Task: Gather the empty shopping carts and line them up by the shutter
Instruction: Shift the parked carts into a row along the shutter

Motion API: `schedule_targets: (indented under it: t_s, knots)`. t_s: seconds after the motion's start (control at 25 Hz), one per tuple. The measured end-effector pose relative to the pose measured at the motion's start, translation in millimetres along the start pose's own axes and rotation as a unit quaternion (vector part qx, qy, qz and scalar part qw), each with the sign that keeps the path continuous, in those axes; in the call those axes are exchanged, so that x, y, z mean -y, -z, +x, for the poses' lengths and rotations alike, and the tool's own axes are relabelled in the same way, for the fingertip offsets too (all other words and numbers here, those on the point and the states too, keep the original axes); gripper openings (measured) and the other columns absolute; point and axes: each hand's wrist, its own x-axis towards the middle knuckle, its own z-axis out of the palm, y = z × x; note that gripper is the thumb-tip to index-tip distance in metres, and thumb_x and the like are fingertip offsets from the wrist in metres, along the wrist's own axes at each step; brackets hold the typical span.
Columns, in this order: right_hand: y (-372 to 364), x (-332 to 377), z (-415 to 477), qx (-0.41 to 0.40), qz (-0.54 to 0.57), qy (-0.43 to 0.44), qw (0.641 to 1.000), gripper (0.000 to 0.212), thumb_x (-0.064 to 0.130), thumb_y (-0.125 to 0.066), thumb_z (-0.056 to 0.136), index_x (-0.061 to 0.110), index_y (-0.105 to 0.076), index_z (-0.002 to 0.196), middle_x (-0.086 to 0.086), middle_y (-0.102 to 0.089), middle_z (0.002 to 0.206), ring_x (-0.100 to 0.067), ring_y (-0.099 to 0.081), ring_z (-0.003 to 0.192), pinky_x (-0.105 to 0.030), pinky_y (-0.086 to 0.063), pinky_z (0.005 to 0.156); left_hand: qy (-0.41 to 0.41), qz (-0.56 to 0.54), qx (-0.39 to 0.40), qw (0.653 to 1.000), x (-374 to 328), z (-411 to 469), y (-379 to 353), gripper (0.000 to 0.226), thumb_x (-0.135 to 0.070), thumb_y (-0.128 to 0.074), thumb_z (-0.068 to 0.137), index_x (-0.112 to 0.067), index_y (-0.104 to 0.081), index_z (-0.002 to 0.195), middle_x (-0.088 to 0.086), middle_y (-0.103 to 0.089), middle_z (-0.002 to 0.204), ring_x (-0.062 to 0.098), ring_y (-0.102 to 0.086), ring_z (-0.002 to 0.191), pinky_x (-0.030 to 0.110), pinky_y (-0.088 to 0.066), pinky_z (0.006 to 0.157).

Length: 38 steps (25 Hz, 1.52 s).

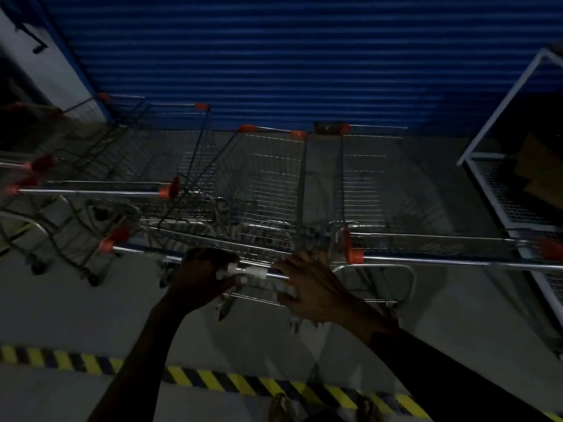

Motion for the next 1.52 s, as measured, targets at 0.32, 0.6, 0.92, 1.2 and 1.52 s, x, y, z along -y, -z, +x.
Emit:
schedule_targets:
  t_s: [0.32,0.6,0.92,1.2,1.52]
  knots:
    - [-3,-26,1,-0.054,-0.096,-0.026,0.994,0.025,0.043,-0.059,0.091,0.022,-0.069,0.102,0.004,-0.070,0.098,-0.022,-0.062,0.108,-0.047,-0.030,0.105,-0.056,0.058,-0.066,0.995,17,19,-21,0.062,-0.082,-0.037,0.087,-0.031,-0.071,0.097,-0.010,-0.071,0.094,0.024,-0.067,0.091,0.046,-0.041,0.084]
    - [28,-85,-22,-0.078,-0.175,-0.197,0.962,0.064,0.071,-0.052,0.091,0.040,-0.050,0.147,-0.004,-0.048,0.151,-0.029,-0.045,0.135,-0.054,-0.031,0.107,-0.066,0.061,-0.066,0.994,-17,64,-43,0.044,-0.071,-0.049,0.090,-0.033,-0.068,0.103,-0.012,-0.072,0.095,0.019,-0.069,0.093,0.039,-0.042,0.082]
    - [45,-111,-41,-0.017,0.010,-0.222,0.975,0.104,0.089,-0.064,0.069,0.046,-0.029,0.157,0.010,-0.076,0.107,-0.013,-0.073,0.094,-0.028,-0.055,0.081,-0.136,0.012,-0.092,0.986,-8,97,-48,0.045,-0.066,-0.055,0.091,-0.027,-0.073,0.102,-0.009,-0.074,0.084,0.017,-0.071,0.080,0.028,-0.047,0.074]
    - [46,-122,-46,0.005,0.005,-0.216,0.976,0.107,0.091,-0.063,0.064,0.046,-0.031,0.156,0.007,-0.077,0.105,-0.018,-0.074,0.094,-0.027,-0.052,0.084,-0.148,0.003,-0.088,0.985,-11,94,-43,0.044,-0.065,-0.057,0.089,-0.026,-0.074,0.099,-0.007,-0.074,0.081,0.019,-0.072,0.078,0.031,-0.051,0.073]
    - [47,-120,-41,-0.036,-0.036,-0.195,0.979,0.109,0.090,-0.069,0.060,0.047,-0.035,0.154,0.006,-0.078,0.099,-0.021,-0.074,0.092,-0.028,-0.052,0.079,-0.179,0.026,-0.094,0.979,-11,94,-39,0.043,-0.064,-0.053,0.092,-0.025,-0.071,0.097,-0.008,-0.071,0.077,0.019,-0.071,0.074,0.029,-0.046,0.067]
